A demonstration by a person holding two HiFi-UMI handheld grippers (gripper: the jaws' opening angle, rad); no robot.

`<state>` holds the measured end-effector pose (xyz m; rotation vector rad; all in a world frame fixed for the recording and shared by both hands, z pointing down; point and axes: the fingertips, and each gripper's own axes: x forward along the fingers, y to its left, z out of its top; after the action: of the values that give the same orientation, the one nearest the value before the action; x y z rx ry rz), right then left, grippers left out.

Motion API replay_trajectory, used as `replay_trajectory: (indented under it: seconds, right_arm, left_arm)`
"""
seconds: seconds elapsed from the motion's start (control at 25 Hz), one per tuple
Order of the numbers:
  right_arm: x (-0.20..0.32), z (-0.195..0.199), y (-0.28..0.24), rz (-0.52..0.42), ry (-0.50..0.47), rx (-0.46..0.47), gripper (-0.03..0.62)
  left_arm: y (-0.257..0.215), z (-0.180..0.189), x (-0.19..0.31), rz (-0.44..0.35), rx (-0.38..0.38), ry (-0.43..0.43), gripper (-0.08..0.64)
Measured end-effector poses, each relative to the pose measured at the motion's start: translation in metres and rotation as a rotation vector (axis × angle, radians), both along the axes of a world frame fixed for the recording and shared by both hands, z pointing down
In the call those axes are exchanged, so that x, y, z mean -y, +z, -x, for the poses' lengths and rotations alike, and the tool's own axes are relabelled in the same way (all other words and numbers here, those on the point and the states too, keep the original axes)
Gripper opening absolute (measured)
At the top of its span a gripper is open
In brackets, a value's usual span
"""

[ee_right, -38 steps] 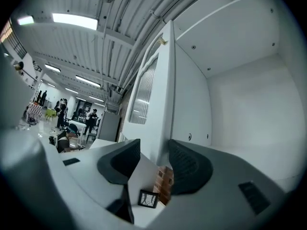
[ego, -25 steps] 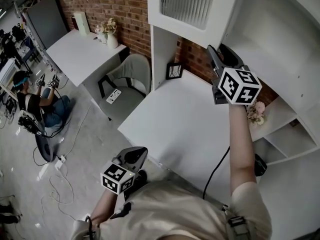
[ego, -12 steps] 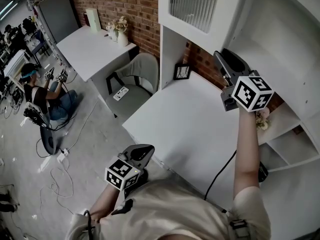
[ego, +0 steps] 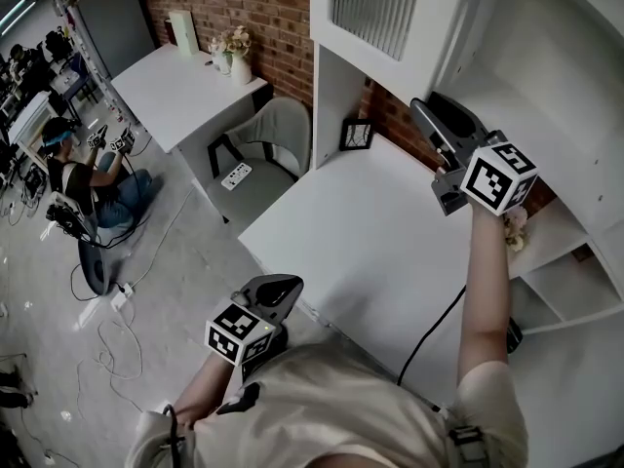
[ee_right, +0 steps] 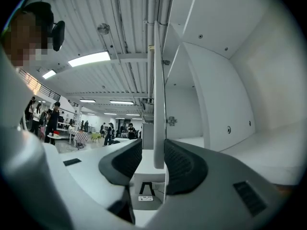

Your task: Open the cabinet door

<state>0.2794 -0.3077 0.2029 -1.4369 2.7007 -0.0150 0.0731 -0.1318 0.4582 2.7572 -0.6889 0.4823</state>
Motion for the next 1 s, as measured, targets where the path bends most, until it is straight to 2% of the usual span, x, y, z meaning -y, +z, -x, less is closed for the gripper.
replay_trajectory:
  seconds: [0.12,0.24,0.36,0.48,0.72,1.0]
  right_arm:
    - [0.005,0.003,0.002,-0.008,0.019,-0.027,0.158]
    - [0.014,0.003,0.004,-0.033,0.085,-0.073,0.161]
    - [0.020,0.005,0.006,-0.041,0.118,-0.060,0.164]
    - [0.026,0.011,0.007,-0.049,0.144,-0.087,0.173]
    - [0.038,0.023,0.007,-0.061,0.216,-0.134,0.219]
    - [0.045,0.027,0.009,-0.047,0.227,-0.148,0.242]
  left_arm:
    - [0.001,0.001,0.002,-0.002,-0.005,-0.015,0.017]
    - [0.002,0.000,0.005,0.000,-0.007,-0.023,0.017]
    - [0.004,0.005,0.004,0.013,-0.013,-0.033,0.017]
    - [0.009,0.014,0.002,0.034,-0.017,-0.055,0.017]
    - [0.013,0.033,0.001,0.049,-0.032,-0.088,0.017]
    - [0.011,0.035,0.000,0.061,-0.052,-0.093,0.017]
